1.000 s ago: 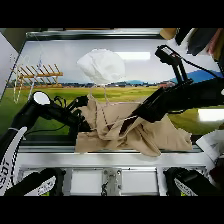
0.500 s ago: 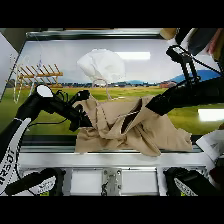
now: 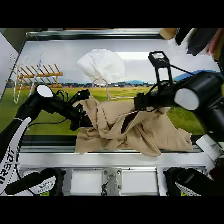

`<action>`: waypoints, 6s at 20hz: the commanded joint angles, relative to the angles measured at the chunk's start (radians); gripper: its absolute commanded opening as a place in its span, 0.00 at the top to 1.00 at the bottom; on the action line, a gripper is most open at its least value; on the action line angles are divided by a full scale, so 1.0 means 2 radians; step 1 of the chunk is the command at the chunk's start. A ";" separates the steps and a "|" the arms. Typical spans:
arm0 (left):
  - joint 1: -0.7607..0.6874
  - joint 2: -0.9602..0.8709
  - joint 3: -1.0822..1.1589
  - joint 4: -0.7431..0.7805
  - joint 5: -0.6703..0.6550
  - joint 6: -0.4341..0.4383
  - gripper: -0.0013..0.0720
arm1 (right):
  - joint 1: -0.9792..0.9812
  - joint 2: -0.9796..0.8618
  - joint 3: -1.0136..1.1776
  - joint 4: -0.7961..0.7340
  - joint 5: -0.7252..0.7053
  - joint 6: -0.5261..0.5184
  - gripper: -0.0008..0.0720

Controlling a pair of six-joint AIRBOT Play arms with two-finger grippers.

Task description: Fold the clothes and pants, and hang the long-sleeved shirts on hangers.

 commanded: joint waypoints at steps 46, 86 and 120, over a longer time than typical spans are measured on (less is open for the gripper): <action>-0.052 0.000 0.001 -0.004 0.042 0.047 0.96 | 0.167 -0.008 0.010 -0.056 -0.127 0.078 0.95; -0.052 -0.001 0.001 -0.004 0.029 0.047 0.95 | 0.027 0.042 0.020 0.229 -0.046 -0.104 0.25; -0.052 -0.001 0.001 -0.004 0.029 0.047 0.95 | -0.568 -0.006 -0.154 0.602 0.225 -0.948 0.25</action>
